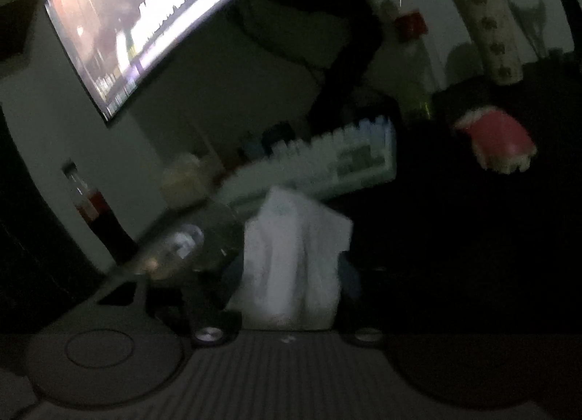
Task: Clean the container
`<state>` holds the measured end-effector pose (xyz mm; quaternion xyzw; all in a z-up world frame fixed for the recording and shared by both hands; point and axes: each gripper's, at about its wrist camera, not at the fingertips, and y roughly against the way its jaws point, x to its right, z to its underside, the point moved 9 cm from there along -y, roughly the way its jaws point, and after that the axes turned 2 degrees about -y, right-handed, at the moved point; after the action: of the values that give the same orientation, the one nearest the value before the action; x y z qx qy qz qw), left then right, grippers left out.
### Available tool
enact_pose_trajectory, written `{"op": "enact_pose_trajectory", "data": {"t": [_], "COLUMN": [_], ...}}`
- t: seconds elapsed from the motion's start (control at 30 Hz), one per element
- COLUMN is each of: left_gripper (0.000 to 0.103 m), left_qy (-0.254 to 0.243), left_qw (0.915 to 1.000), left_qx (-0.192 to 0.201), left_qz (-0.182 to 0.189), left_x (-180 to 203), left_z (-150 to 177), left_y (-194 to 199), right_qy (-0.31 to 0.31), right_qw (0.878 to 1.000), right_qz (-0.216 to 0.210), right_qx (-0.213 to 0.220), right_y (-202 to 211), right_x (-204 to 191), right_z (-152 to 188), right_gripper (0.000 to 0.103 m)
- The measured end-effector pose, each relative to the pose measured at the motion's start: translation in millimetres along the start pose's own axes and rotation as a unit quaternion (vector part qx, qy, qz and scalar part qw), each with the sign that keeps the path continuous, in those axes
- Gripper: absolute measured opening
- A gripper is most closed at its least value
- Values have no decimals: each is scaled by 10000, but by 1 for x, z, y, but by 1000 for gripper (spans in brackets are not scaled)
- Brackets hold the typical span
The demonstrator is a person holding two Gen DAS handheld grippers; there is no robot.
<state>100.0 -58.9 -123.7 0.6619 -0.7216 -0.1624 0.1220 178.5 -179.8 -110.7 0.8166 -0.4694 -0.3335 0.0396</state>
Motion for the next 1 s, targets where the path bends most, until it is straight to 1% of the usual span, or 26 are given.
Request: {"op": "enact_pose_trajectory", "data": {"t": [0.07, 0.1, 0.13, 0.17, 0.23, 0.33, 0.43, 0.47, 0.6, 0.7, 0.83, 0.87, 0.9, 0.93, 0.97, 1.0], "left_gripper": [13, 13, 12, 10, 8, 7, 7, 7, 8, 8, 10, 13, 21, 26, 34, 45], "left_qy": [-46, -47, -9, 58, 204, 300, 86, 22, -14, -134, -251, -309, -377, -445, -512, -556], "left_qw": [10000, 10000, 10000, 10000, 9998, 9995, 9996, 9996, 9999, 9998, 9997, 9995, 9992, 9987, 9982, 9975], "left_qx": [42, 50, 49, 45, 35, 54, 146, 149, -1, -11, -18, -71, -136, -201, -277, -397], "left_qz": [-54, -55, -46, -42, -39, -14, -210, -226, -125, -114, -75, -20, 44, 107, 168, 180], "left_x": [1, 1, 1, 1, 0, 2, 7, 8, 10, 13, 15, 16, 17, 18, 18, 17], "left_z": [-1, -1, 0, 0, 0, -3, -8, -9, -4, 1, 4, 5, 7, 9, 10, 12], "left_y": [0, 0, -2, -3, -7, -15, -22, -25, -33, -29, -23, -22, -21, -20, -18, -17], "right_qy": [149, 233, 296, 322, 351, 324, 323, 311, 254, 222, 193, 175, 162, 161, 206, 277], "right_qw": [9994, 9987, 9978, 9972, 9967, 9970, 9987, 9987, 9992, 9994, 9993, 9993, 9992, 9991, 9987, 9979], "right_qz": [-96, -138, -157, -141, -100, -1, 138, 179, 201, 176, 257, 286, 321, 364, 448, 581], "right_qx": [302, 442, 569, 660, 719, 697, 382, 349, 250, 211, 191, 184, 166, 142, 91, 29], "right_y": [15, 22, 28, 33, 38, 38, 30, 27, 21, 20, 21, 20, 19, 18, 16, 14], "right_x": [-5, -7, -9, -12, -13, -11, -7, -5, 2, 2, 4, 4, 4, 5, 5, 6], "right_z": [-10, -14, -18, -20, -24, -26, -24, -24, -21, -20, -18, -18, -18, -17, -16, -15], "right_gripper": [78, 89, 93, 95, 103, 103, 103, 103, 103, 103, 103, 103, 103, 103, 103, 103]}}
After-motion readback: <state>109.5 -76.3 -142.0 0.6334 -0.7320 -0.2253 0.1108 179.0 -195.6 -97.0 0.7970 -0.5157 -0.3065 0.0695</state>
